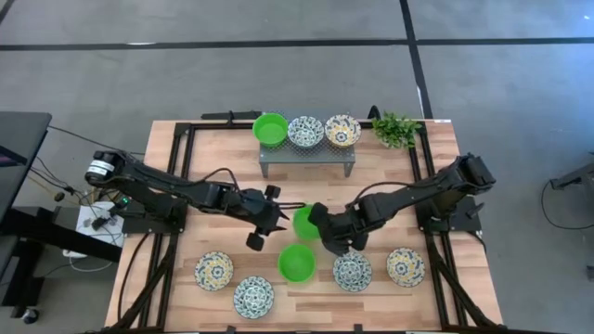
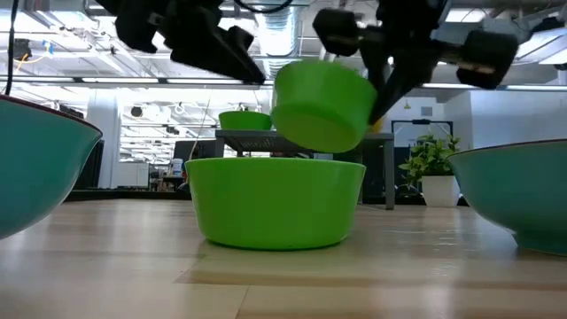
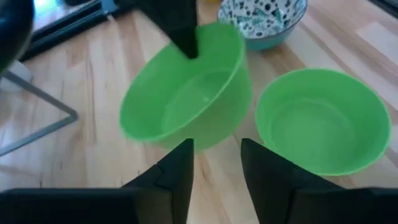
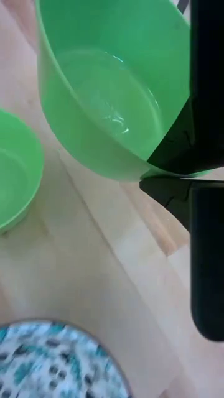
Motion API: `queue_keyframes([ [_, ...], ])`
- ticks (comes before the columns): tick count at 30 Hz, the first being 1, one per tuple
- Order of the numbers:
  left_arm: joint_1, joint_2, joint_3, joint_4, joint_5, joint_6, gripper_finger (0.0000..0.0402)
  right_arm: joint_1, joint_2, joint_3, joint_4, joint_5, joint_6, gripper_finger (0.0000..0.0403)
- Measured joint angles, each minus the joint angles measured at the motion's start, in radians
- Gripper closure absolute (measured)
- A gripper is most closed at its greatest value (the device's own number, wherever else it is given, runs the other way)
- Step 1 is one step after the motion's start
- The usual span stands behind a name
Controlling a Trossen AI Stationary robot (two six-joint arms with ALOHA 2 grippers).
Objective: Pick & Place Mini bowls
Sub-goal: Stack the right green bowl on top of the green bowl on the shelf
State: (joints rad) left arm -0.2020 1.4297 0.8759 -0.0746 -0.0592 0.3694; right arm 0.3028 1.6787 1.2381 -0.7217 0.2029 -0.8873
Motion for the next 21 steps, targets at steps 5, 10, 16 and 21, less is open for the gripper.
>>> queue_keyframes([
  [5, 0.001, 0.002, 0.010, 0.062, 0.000, 0.123, 0.0231, -0.034, 0.036, 0.001, 0.014, -0.016, -0.021, 0.0401],
  [10, 0.009, 0.008, 0.004, 0.060, 0.009, 0.150, 0.0216, -0.038, 0.095, 0.009, 0.000, -0.015, -0.083, 0.0401],
  [16, 0.006, 0.048, -0.007, 0.059, 0.031, 0.142, 0.0225, -0.045, 0.110, 0.072, 0.001, -0.018, -0.089, 0.0401],
  [21, 0.006, 0.099, -0.007, 0.062, 0.031, 0.151, 0.0235, -0.050, 0.110, 0.117, -0.029, -0.022, -0.103, 0.0401],
])
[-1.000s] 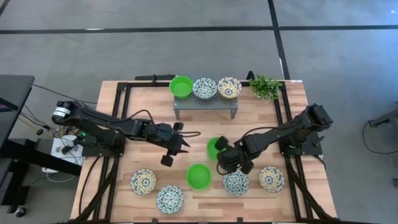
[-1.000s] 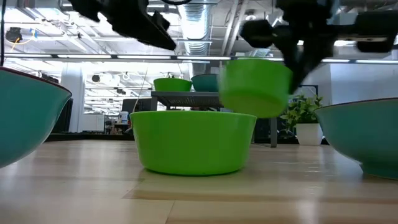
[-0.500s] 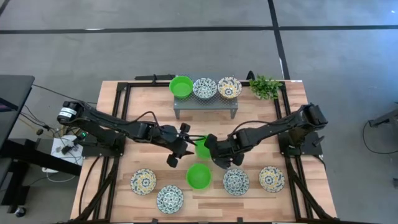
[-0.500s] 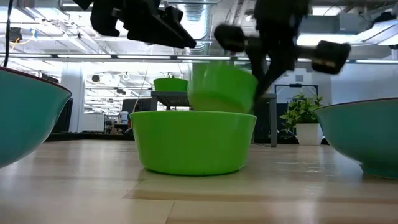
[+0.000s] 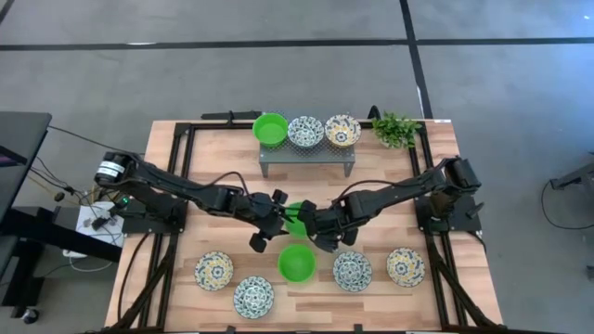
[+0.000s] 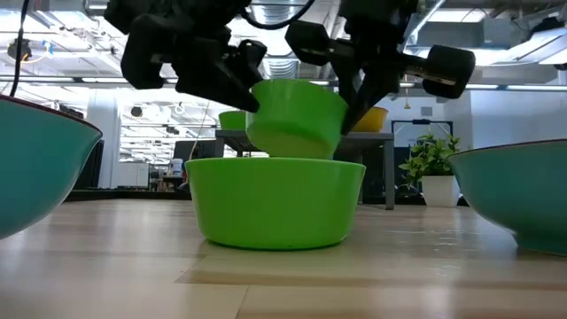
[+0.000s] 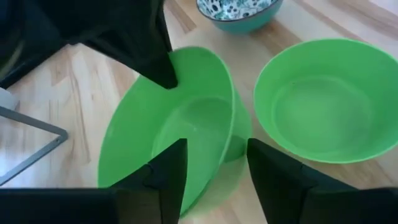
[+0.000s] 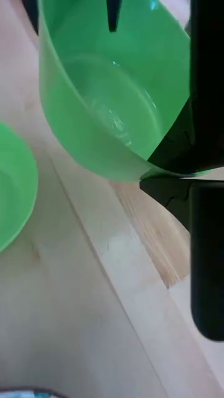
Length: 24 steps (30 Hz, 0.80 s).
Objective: Pick & Place Mini bowls
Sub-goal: Stack the right green bowl on top of the green bowl on the shelf
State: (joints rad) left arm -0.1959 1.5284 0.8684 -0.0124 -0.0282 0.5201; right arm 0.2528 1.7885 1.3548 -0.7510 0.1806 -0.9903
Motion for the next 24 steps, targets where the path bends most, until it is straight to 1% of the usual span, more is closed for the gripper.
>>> queue_keyframes([
  [4, -0.011, 0.012, 0.000, 0.003, 0.003, 0.008, 0.0247, 0.001, 0.000, 0.003, -0.008, -0.010, -0.041, 0.0401],
  [8, -0.027, 0.008, 0.000, -0.001, 0.004, 0.041, 0.0275, -0.007, 0.000, 0.004, 0.003, -0.071, -0.016, 0.0398],
  [10, -0.028, 0.007, 0.000, -0.005, 0.008, 0.058, 0.0291, -0.005, 0.000, 0.005, 0.011, -0.083, -0.001, 0.0391],
  [16, -0.028, 0.007, -0.001, -0.011, 0.013, 0.083, 0.0332, 0.009, 0.000, 0.005, 0.057, -0.043, 0.049, 0.0353],
  [24, -0.016, 0.007, -0.001, 0.000, -0.003, 0.083, 0.0367, 0.009, 0.000, 0.005, 0.095, -0.011, 0.134, 0.0299],
])
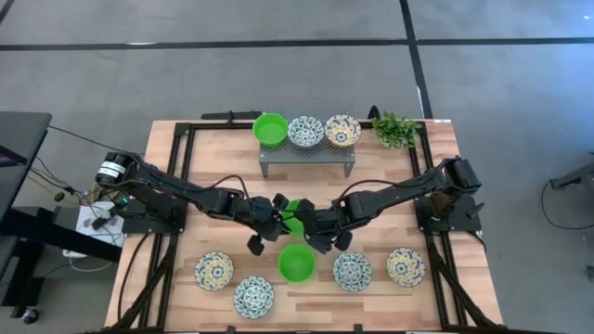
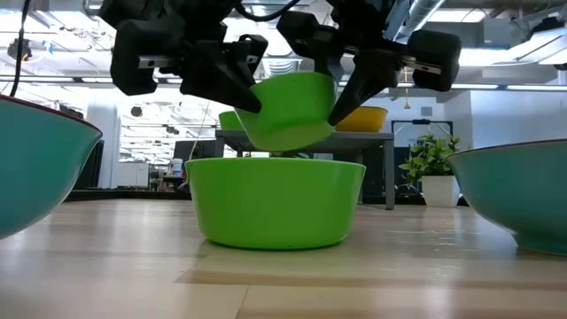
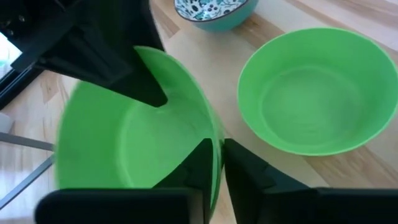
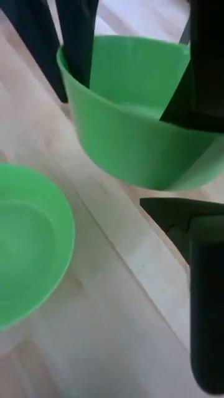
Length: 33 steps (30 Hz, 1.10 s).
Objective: Pick & Place Mini bowls
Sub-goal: Stack the right green bowl on top of the green bowl on the shelf
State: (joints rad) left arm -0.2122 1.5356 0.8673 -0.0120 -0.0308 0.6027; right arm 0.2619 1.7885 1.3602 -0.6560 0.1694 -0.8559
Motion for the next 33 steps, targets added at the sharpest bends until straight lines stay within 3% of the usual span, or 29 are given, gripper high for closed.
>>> queue_keyframes([
  [6, 0.015, -0.001, 0.002, 0.003, -0.007, -0.025, 0.0392, 0.020, -0.029, 0.000, 0.001, 0.170, 0.020, 0.0272],
  [9, 0.019, -0.001, 0.001, -0.014, -0.008, -0.043, 0.0389, 0.020, -0.080, 0.000, -0.027, 0.175, 0.066, 0.0265],
  [18, 0.007, -0.018, 0.000, -0.023, -0.072, -0.115, 0.0389, 0.020, -0.345, -0.014, -0.187, 0.126, 0.589, 0.0263],
  [25, -0.011, -0.175, 0.000, -0.046, -0.304, -0.135, 0.0391, 0.071, -0.521, -0.273, -0.119, 0.014, 0.750, 0.0249],
  [33, 0.151, -0.393, 0.000, -0.073, -0.330, -0.148, 0.0389, 0.078, -0.667, -0.586, 0.243, 0.015, 0.801, 0.0246],
])
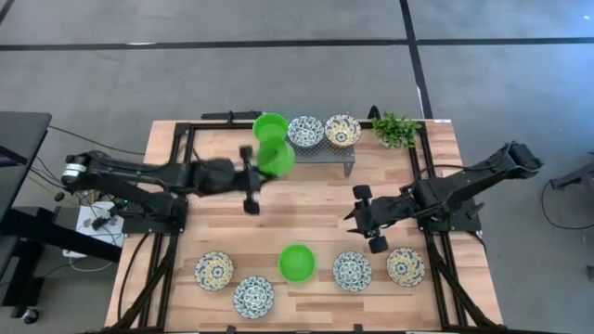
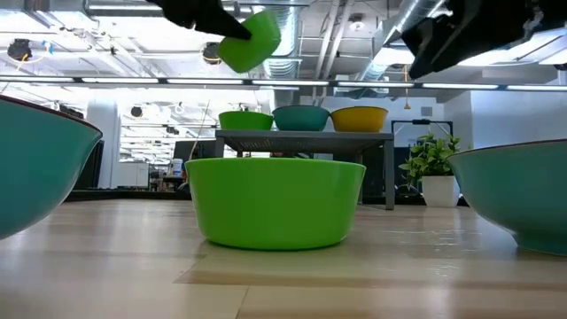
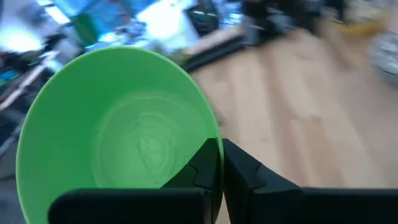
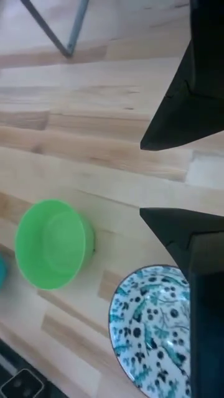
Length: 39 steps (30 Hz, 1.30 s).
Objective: Pick & Place Mini bowls
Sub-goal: Stack the right green bowl on top of the green bowl on the shelf
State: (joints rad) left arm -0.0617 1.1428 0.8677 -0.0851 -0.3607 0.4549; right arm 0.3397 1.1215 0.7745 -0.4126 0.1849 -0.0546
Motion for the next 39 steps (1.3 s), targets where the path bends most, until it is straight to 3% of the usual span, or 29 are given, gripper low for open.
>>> queue_keyframes([
  [6, 0.202, -0.057, 0.001, -0.005, 0.033, -0.077, 0.0390, -0.031, -0.008, -0.045, 0.058, 0.000, -0.026, 0.0247],
  [10, 0.310, -0.029, 0.001, -0.004, 0.135, -0.079, 0.0390, -0.046, -0.004, -0.045, 0.056, -0.001, -0.044, 0.0245],
  [16, 0.418, 0.050, 0.001, -0.004, 0.144, -0.079, 0.0390, -0.067, -0.004, -0.045, 0.056, -0.001, -0.058, 0.0248],
  [29, 0.445, 0.179, 0.001, 0.064, 0.148, -0.035, 0.0383, -0.070, -0.004, -0.045, 0.055, 0.000, -0.058, 0.0249],
  [39, 0.445, 0.171, 0.000, 0.074, 0.146, -0.014, 0.0354, -0.070, -0.004, -0.045, 0.055, -0.001, -0.058, 0.0250],
])
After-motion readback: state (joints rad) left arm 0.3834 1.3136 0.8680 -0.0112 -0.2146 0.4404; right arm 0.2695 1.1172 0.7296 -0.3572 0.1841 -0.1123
